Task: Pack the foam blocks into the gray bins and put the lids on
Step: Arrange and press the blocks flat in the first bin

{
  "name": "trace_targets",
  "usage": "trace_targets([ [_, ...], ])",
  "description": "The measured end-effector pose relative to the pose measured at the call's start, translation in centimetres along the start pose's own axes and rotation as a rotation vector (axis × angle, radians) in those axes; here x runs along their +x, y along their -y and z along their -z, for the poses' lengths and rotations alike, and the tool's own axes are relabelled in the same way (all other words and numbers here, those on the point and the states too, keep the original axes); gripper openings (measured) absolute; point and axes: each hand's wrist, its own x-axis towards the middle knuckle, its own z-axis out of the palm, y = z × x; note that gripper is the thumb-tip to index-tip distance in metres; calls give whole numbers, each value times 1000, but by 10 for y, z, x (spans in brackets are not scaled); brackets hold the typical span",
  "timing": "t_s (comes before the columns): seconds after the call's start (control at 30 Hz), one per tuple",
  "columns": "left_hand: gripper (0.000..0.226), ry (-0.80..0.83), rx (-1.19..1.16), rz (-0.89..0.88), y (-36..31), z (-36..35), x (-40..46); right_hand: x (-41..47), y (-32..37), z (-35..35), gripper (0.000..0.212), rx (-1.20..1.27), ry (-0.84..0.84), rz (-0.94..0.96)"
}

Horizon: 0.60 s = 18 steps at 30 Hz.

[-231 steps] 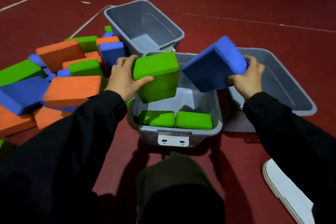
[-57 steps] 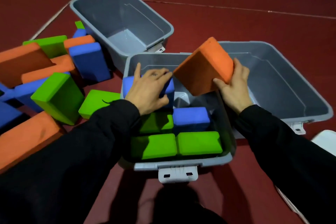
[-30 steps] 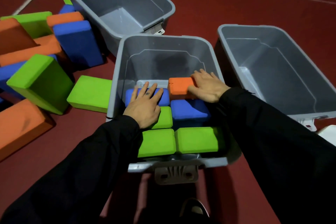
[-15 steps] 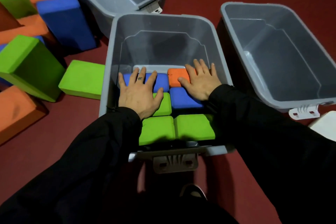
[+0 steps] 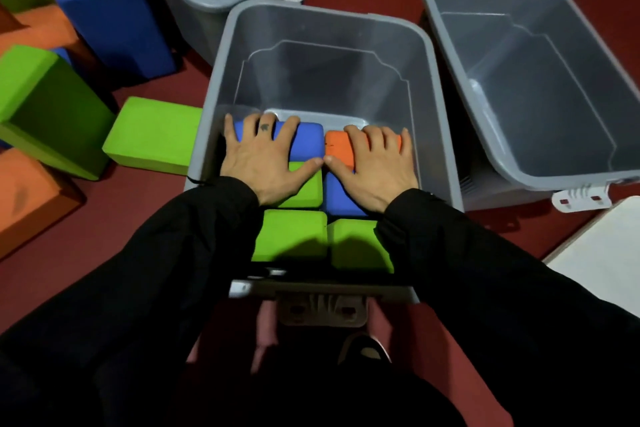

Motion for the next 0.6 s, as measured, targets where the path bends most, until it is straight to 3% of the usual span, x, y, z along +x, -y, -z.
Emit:
trace_targets([
  [0.1,97,12,51,-44,-2,4,-14,3,-3,-2,66,0,-45,9],
  [0.23,99,63,95,-46,-10,7,-22,-4,-4,-6,65,-10,-70,-4],
  [0.4,100,123,28,-31,-2,9,-13,10,-5,4,68,43,41,-20],
  [0.6,97,218,46,-30,-7,10,-3,29,2,22,57,88,82,-54],
])
